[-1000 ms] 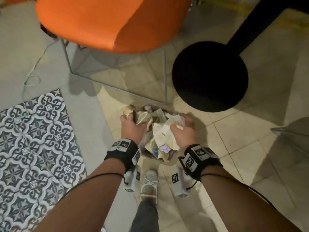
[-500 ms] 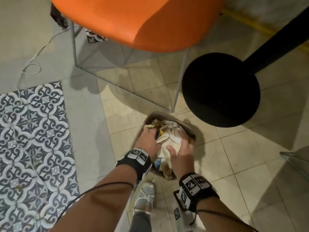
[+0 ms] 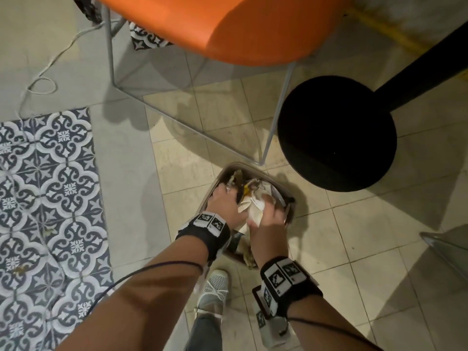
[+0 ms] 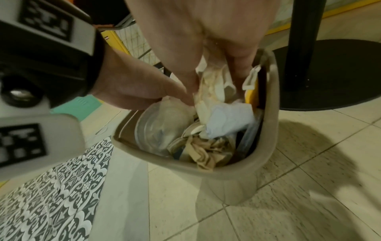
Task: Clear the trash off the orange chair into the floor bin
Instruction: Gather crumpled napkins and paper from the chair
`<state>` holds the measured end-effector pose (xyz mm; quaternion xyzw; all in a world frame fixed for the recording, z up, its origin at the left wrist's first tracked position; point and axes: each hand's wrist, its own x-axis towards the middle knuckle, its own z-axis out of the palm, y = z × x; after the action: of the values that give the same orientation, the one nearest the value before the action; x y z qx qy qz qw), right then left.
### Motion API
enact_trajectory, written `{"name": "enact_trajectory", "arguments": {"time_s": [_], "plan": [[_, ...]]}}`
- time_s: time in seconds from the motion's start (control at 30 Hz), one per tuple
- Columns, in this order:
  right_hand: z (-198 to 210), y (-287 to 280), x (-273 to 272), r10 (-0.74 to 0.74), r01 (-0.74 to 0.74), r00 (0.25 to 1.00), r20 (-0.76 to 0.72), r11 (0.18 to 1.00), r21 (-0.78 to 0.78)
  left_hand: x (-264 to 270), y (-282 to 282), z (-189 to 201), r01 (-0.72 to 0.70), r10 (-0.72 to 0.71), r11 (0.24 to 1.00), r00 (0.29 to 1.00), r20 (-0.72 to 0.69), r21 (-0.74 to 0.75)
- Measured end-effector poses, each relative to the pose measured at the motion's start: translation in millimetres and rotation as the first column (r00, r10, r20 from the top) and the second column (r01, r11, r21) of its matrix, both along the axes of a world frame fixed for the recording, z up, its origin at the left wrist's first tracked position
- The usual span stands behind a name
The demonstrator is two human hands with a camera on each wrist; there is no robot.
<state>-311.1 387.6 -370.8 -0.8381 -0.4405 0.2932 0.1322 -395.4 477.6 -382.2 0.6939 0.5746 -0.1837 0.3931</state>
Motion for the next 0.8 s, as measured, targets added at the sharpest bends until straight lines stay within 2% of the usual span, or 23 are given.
{"name": "enact_trajectory", "arguments": {"time_s": [0.07, 0.2, 0.3, 0.37, 0.47, 0.53, 0.67, 0.73, 0.8], "plan": [[-7.3, 6.7, -3.1, 0.082, -0.077, 0.989, 0.125, 0.996, -0.048, -7.5, -3.7, 1.8, -0.050, 0.047, 0.998, 0.995, 0.093, 0.031], [-21.5, 19.3, -5.8, 0.190, -0.165, 0.928, 0.320, 0.981, -0.103, -17.5, -11.4, 0.4, -0.055, 0.037, 0.995, 0.977, 0.208, 0.083], [-14.6, 25.4, -8.6, 0.261, -0.210, 0.882, 0.391, 0.963, -0.169, -19.9, -15.9, 2.9, -0.087, 0.059, 0.992, 0.957, 0.286, 0.086], [-19.4, 28.8, -7.0, 0.323, -0.235, 0.873, 0.365, 0.935, -0.266, -20.6, -19.1, 6.9, -0.107, 0.081, 0.992, 0.947, 0.311, 0.068], [-27.5, 30.6, -1.2, 0.338, -0.240, 0.885, 0.321, 0.921, -0.308, -22.6, -22.9, 9.3, -0.116, 0.082, 0.989, 0.948, 0.306, 0.092], [-26.9, 27.8, 0.1, 0.291, -0.222, 0.918, 0.271, 0.941, -0.257, -22.6, -23.9, 8.6, -0.077, 0.045, 0.991, 0.965, 0.258, 0.113], [-5.8, 12.6, 2.5, 0.176, -0.174, 0.972, 0.158, 0.984, -0.030, -18.0, -19.6, -0.8, -0.059, 0.052, 0.997, 0.991, 0.123, 0.056], [-1.7, 2.1, 4.8, 0.144, -0.144, 0.989, 0.040, 0.990, -0.009, -13.5, -15.1, -5.7, -0.067, 0.064, 0.997, 0.995, 0.079, 0.033], [-0.3, -9.0, 4.0, 0.142, -0.142, 0.990, -0.002, 0.989, 0.029, -10.2, -11.5, -8.1, -0.085, 0.084, 0.996, 0.995, 0.054, 0.016]]}}
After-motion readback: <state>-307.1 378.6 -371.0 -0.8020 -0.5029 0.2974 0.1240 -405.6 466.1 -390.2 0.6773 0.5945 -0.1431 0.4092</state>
